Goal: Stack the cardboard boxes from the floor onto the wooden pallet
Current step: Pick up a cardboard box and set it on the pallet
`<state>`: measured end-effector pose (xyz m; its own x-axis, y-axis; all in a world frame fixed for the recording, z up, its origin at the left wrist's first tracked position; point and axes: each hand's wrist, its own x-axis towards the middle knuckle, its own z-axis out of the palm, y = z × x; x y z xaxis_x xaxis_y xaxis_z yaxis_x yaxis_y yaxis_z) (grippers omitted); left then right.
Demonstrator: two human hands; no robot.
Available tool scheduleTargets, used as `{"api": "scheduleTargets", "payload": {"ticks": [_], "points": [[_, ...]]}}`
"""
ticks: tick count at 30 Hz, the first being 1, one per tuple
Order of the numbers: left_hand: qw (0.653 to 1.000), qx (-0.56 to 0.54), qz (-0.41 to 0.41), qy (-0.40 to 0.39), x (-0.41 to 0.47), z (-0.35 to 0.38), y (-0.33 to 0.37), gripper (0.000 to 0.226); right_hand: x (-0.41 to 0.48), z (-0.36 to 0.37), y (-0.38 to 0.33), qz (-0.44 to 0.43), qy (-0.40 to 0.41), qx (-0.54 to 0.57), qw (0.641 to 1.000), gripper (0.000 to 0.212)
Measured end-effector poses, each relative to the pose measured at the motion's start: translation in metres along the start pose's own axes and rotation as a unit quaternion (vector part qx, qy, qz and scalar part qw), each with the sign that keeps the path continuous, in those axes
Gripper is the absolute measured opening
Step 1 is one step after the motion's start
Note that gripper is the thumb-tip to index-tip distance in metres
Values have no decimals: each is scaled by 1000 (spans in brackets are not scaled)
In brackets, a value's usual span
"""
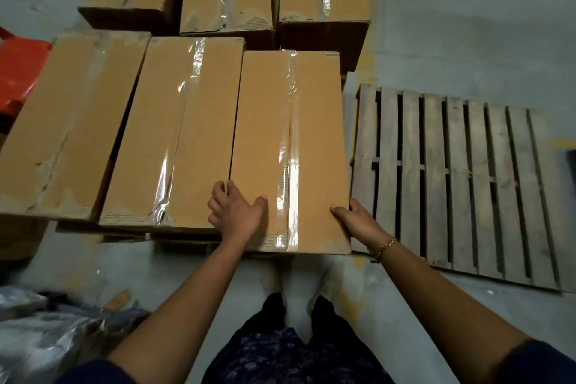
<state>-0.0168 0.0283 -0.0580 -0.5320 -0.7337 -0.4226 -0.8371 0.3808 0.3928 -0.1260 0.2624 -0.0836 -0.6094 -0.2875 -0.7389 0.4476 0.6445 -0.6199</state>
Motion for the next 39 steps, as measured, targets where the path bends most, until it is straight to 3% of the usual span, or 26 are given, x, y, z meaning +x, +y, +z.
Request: {"api": "scheduleTargets", "payload": {"ticks": [6,10,13,16,22,25,27,30,33,37,39], "points": [[988,-118,-80,53,0,8,17,59,4,-18,3,-6,2,12,1000,49],[981,-166,-95,13,-6,23,18,62,6,-43,9,-29,25,5,999,42],[956,-275,-96,-34,-5,27,8,78,9,-53,15,-37,-8,1,999,49],[935,-318,-124,-92,-4,27,-5,89,14,-52,19,-25,-26,26,999,53],[904,-387,-110,-144,-9,39,-14,63,23,-35,21,-25,-10,127,992,57],[910,-383,-101,-122,-8,40,-13,68,26,-26,24,-25,28,161,986,78],[925,-357,-82,-104,-6,40,-17,85,27,-23,24,-31,43,155,987,86],[938,-327,-57,-103,-5,37,-23,98,22,-20,23,-34,59,159,985,78],[946,-304,-27,-107,-8,29,-21,93,9,-18,23,-38,82,172,981,75],[959,-254,26,-121,-12,26,-9,80,-18,-27,25,-44,111,200,972,46],[963,-233,55,-123,-18,26,4,78,-33,-36,29,-44,129,222,965,43]]}}
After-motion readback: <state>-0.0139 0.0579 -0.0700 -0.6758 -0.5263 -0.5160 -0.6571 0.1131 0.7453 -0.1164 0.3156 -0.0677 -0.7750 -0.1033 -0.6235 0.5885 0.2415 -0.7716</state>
